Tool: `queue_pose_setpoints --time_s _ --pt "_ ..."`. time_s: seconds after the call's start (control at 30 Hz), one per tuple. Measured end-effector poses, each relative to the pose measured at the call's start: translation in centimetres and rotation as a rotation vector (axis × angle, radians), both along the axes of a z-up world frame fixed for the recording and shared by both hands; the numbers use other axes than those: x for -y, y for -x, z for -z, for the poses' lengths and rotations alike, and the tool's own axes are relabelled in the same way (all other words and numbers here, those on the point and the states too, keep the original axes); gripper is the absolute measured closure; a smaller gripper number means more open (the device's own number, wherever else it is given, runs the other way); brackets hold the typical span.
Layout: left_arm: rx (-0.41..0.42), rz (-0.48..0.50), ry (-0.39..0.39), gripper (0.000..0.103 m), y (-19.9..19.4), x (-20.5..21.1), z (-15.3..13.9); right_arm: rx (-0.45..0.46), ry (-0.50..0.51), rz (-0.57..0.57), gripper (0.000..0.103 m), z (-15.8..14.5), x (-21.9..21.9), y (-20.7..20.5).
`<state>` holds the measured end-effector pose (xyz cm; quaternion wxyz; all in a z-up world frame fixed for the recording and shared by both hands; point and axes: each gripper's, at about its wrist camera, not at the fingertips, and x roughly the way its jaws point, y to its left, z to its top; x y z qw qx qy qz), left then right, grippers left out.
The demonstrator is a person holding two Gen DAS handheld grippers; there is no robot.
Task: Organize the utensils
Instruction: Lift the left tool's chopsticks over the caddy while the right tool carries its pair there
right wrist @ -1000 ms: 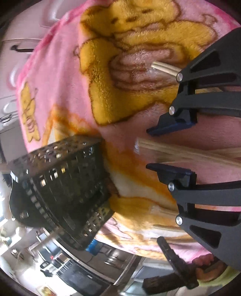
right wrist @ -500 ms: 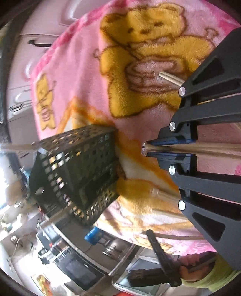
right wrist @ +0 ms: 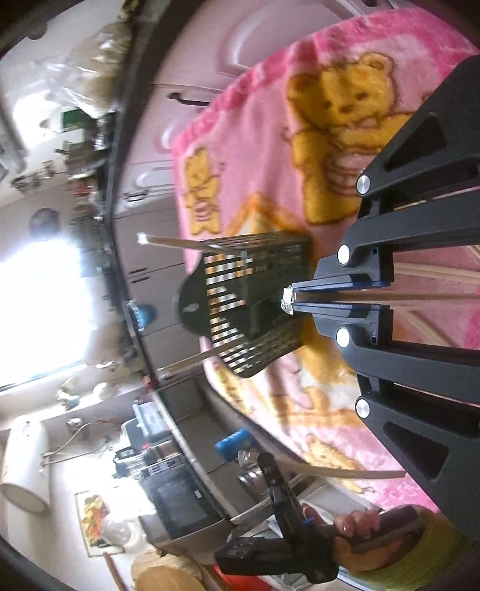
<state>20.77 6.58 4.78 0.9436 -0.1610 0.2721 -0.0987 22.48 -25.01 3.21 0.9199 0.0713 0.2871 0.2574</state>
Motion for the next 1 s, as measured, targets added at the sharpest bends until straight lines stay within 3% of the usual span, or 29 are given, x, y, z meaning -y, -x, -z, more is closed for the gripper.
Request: queue_pose_setpoints --time_s 0.37,1.0 --pt "0.108 -0.015 0.03 0.102 -1.7 1.2 -2.6 0.222 -0.052 0.049 0.098 -4.1 0.2 1.3" --pt "0.386 -0.027 0.021 0.102 -5.5 3.3 -9.3 0.346 -0.1 0.1 0.098 -7.7 -0.4 -1.6"
